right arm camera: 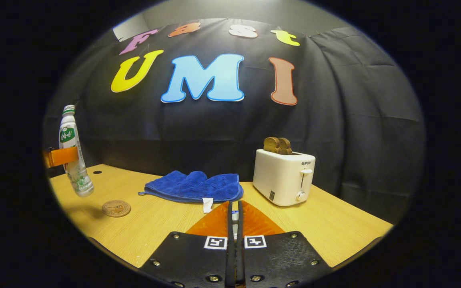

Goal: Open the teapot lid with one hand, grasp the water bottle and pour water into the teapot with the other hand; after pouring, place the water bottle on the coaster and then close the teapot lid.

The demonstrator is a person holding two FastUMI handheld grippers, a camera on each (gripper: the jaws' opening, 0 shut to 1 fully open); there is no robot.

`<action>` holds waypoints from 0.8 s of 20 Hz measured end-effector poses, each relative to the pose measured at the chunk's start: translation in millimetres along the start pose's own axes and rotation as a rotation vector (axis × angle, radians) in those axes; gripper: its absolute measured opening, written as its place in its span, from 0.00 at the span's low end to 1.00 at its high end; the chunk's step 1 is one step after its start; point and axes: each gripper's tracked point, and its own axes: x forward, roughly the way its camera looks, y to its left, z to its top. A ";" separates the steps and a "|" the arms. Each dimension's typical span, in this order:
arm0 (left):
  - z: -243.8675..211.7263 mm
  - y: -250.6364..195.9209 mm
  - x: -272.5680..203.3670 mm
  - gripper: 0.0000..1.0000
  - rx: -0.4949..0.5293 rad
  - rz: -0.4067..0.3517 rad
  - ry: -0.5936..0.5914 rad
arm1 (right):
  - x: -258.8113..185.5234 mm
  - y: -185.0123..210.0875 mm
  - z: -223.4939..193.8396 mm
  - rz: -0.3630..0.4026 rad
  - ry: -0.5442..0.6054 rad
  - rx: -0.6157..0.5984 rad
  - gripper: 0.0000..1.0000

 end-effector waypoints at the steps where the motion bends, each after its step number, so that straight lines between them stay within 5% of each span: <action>1: -2.5 1.8 1.3 0.80 -0.001 0.006 0.007 | 0.8 0.5 -2.2 0.003 0.005 -0.001 0.01; 11: -26.3 8.3 10.4 0.78 0.038 0.042 0.076 | 2.9 6.9 -27.2 0.030 0.063 0.014 0.01; 16: -35.3 8.0 13.0 0.80 0.027 0.033 0.079 | -18.8 2.8 13.3 -0.007 -0.051 -0.010 0.19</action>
